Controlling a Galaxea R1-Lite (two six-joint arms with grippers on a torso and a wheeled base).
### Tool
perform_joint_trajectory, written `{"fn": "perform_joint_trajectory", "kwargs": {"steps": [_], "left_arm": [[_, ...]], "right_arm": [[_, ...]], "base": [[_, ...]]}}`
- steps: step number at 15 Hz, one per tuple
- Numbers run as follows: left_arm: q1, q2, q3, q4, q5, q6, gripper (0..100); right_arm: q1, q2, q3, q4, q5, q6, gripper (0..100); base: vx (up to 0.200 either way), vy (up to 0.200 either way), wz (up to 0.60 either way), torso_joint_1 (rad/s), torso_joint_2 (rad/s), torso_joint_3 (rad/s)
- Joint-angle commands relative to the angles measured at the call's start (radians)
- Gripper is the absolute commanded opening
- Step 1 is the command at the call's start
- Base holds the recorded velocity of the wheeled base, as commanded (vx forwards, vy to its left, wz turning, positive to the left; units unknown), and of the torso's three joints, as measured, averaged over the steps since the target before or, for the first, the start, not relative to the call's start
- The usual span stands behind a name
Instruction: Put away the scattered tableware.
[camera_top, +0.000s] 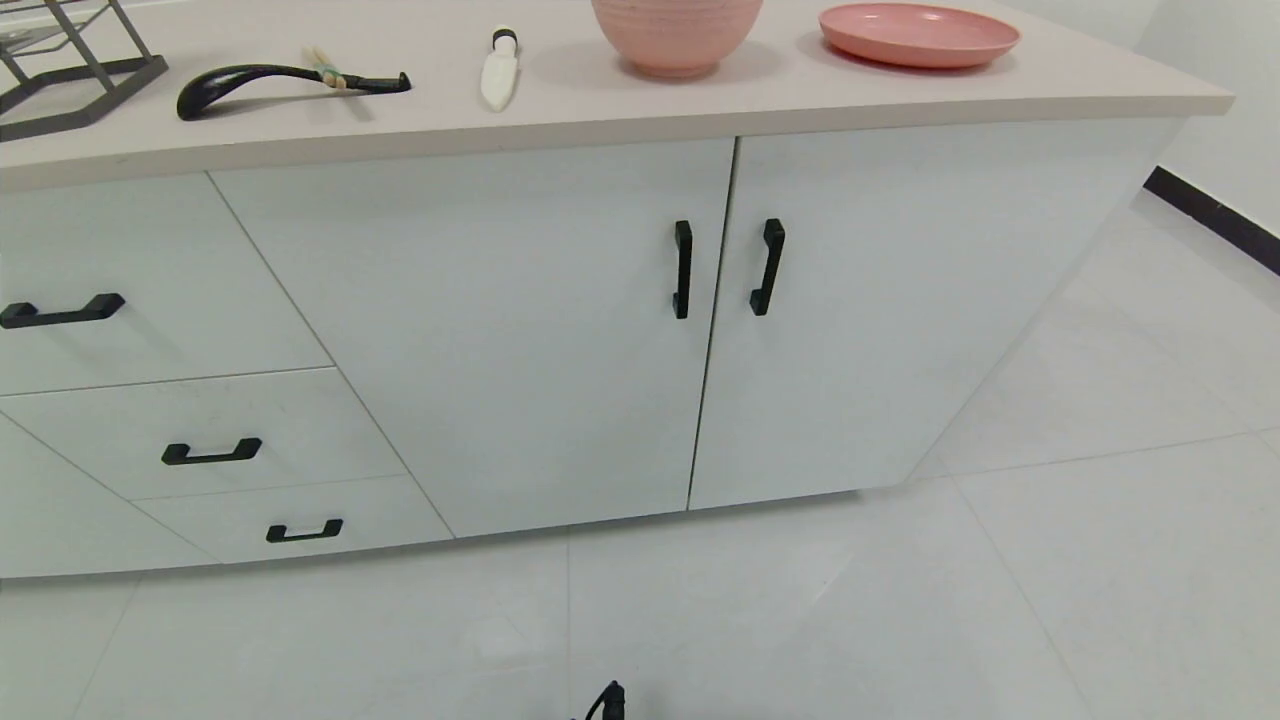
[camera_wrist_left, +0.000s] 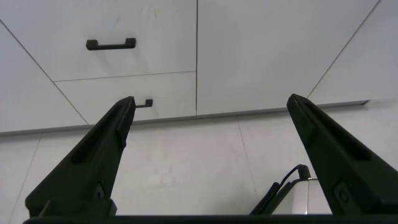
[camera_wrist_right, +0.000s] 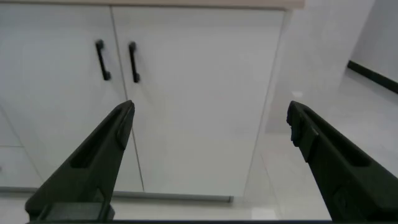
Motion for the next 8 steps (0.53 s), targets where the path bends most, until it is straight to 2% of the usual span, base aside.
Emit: {"fn": "perform_joint_trajectory", "kwargs": {"steps": [1, 8], "left_arm": [[0.000, 0.001, 0.000, 0.000, 0.000, 0.000, 100], [0.000, 0.001, 0.000, 0.000, 0.000, 0.000, 100]], "right_arm": [[0.000, 0.130, -0.151, 0.053, 0.082, -0.004, 100], [0.008, 0.538, -0.286, 0.048, 0.339, -0.005, 100]], "base": [[0.000, 0.000, 0.00, 0.000, 0.00, 0.000], [0.000, 0.000, 0.00, 0.000, 0.00, 0.000]]}}
